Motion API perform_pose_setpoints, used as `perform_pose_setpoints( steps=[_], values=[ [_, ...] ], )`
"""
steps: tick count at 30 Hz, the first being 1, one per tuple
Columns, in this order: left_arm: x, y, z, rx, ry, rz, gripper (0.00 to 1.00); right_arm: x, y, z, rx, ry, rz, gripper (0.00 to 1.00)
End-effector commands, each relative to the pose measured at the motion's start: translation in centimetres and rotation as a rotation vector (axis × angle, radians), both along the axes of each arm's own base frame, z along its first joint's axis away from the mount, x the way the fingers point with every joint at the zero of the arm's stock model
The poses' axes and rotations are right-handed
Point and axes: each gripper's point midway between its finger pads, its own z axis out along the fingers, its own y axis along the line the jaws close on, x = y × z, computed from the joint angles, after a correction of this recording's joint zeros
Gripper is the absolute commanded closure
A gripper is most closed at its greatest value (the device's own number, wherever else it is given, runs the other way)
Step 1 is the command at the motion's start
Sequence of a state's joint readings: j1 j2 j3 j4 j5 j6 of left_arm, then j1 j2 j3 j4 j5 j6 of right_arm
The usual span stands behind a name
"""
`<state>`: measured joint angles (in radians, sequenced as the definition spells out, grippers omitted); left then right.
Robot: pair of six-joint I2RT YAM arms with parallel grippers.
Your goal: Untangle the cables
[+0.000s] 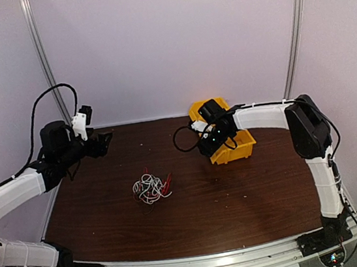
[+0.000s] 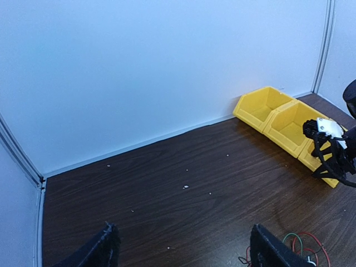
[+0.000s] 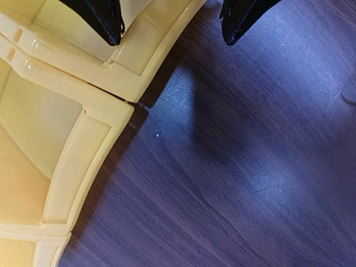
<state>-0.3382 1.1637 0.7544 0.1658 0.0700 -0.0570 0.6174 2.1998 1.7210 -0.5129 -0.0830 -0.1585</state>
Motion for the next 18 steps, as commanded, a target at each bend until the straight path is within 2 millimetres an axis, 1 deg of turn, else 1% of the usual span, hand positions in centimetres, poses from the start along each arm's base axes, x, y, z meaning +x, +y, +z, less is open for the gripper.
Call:
perform_pose_setpoints(
  steps=[1,3,7,9,12,15,16,18],
  values=[
    [0.1,-0.7,2.1,-0.013,-0.077,-0.028,0.18,-0.6,-0.8,-1.8,-0.056,0.05,-0.037,0.39],
    [0.1,-0.7,2.2,-0.012,-0.078,-0.029,0.18,-0.6,-1.2,-1.6,-0.066,0.038,-0.044,0.41],
    [0.1,-0.8,2.2,-0.011,-0.079,-0.029,0.18,-1.0,-2.1,-1.3,-0.093,0.02,-0.036,0.49],
    [0.1,-0.8,2.2,-0.01,-0.078,-0.029,0.18,-1.5,-2.5,-1.5,-0.103,0.029,-0.034,0.52],
    [0.2,-0.6,2.1,-0.006,-0.076,-0.019,0.18,-2.0,-2.8,-0.8,-0.083,0.011,-0.019,0.54],
    [0.2,-0.6,2.1,-0.005,-0.074,-0.018,0.18,-2.4,-3.1,-0.1,-0.086,-0.002,-0.004,0.6],
    [0.2,-0.6,2.1,-0.006,-0.074,-0.02,0.18,-2.6,-3.4,-0.1,-0.092,0.002,0.001,0.62],
    [0.1,-0.8,2.1,-0.01,-0.072,-0.025,0.19,-3.3,-4.1,-0.3,-0.109,0.018,0.011,0.65]
  ],
)
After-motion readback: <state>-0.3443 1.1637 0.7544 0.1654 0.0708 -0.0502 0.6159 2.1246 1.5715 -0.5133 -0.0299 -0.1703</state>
